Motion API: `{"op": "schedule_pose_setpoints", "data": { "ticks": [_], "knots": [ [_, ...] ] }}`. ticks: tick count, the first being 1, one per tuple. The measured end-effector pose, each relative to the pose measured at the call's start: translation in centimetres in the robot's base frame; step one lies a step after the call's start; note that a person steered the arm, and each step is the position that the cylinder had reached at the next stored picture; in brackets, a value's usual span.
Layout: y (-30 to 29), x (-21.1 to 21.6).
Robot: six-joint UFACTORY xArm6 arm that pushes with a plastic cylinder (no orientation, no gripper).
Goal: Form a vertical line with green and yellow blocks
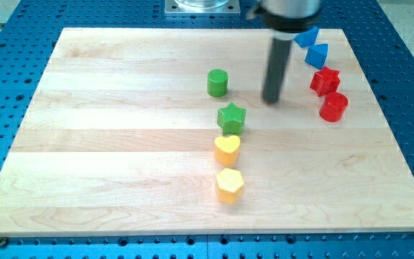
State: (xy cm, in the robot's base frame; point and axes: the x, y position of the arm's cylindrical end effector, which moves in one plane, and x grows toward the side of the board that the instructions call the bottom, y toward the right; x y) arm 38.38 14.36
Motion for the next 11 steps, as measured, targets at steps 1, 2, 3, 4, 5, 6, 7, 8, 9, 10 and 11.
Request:
{"op": "schedule_pose_setpoints", "data": {
  "ticks": [1,2,3,4,5,6,7,8,9,10,11],
  "knots": [
    [-2.5,-7.6],
    [-8.2,-13.1],
    [-16.0,-9.6],
    [-14.9,-3.8],
    [-11.3,-3.7],
    [-11.8,-4.6],
    [-8.2,-7.7],
    [-3.4,-4.1],
    [-6.4,-2.0],
    [-8.2,-2.0],
    [-6.5,-7.6]
  ]
}}
